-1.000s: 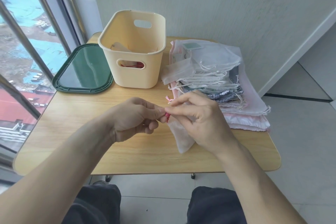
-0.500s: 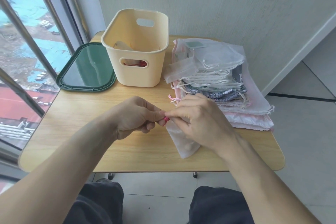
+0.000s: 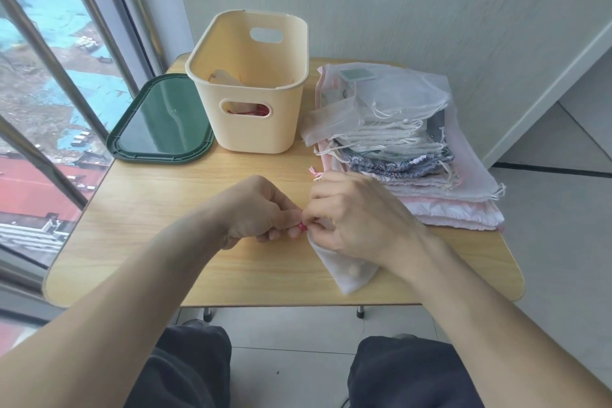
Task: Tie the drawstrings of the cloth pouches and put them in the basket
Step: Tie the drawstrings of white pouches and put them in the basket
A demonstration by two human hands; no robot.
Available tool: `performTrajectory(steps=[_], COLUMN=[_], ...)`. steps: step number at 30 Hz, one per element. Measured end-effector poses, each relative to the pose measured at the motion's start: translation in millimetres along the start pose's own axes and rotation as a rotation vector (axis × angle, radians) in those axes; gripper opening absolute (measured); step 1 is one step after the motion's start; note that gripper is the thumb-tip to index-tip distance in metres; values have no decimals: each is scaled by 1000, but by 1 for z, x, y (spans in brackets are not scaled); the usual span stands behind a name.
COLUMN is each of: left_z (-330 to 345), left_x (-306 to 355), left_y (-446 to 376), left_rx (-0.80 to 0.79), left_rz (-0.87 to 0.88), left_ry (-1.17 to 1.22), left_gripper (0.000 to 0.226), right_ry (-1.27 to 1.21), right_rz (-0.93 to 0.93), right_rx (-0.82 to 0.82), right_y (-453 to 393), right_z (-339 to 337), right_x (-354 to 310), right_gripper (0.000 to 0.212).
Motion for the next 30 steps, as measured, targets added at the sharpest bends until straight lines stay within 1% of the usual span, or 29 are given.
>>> performTrajectory(steps=[3, 7, 10, 12, 15, 17, 20, 22, 25, 27, 30], left_z=[1, -1, -2, -2, -3, -3, -5, -5, -4, 0, 5], left_x=[0, 4, 9, 13, 17, 18, 20, 22, 25, 27, 29], left_y=[1, 3, 5, 6, 6, 5, 4, 5, 5, 7, 8], left_rx=[-11, -14, 5, 40, 80, 93, 107, 141, 272, 317, 304], left_rz=[-6, 29, 105, 150, 176, 184, 207, 250, 354, 414, 416], left_ry=[-10, -43, -130, -183, -157, -160, -166, -156, -107, -46, 20], left_gripper=[20, 22, 22, 20, 22, 22, 21, 17, 5, 20, 36], right_ry=[-7, -36, -81, -141, -288, -411, -654, -808, -1038, -1139, -1181], right_rz=[2, 54, 108, 174, 295, 417, 642, 714, 761, 765, 778], right_rx=[-2, 15, 89, 188, 368, 457, 532, 581, 615, 609, 593], right_y=[1, 0, 1, 3, 8, 12, 17, 18, 16, 14, 16], right_z=[3, 3, -1, -5, -8, -5, 1, 3, 4, 5, 2], right_x=[0, 0, 3, 9, 16, 17, 23, 26, 26, 24, 26], right_gripper=[9, 10, 8, 6, 6, 7, 9, 14, 20, 24, 23])
Point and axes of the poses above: each hand's wrist, its own y-axis away from the middle knuckle, its own z-axis out of the palm, x = y × z, the point moved 4 cm from there along -y, towards the middle knuckle, and after that the axes turned 8 degrees about -y, right-handed, at the moved point
